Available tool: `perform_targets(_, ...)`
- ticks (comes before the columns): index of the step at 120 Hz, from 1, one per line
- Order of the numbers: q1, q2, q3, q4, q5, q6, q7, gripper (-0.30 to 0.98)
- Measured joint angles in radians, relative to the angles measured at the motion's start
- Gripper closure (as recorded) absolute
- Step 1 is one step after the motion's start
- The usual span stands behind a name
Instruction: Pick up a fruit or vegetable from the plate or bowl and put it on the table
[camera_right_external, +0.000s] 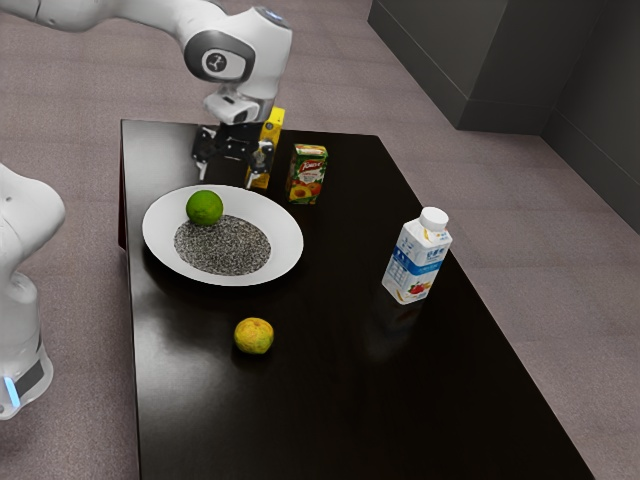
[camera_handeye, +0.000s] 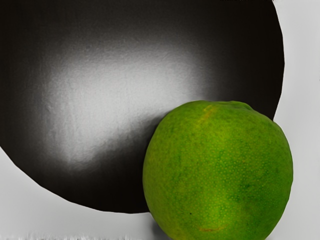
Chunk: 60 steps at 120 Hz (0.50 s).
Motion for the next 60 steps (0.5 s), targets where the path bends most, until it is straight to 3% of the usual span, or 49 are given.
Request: perform_targets(60, 0.008, -0.061, -0.040, -0.066, 0.040, -0.037, -0.152, 0.00)
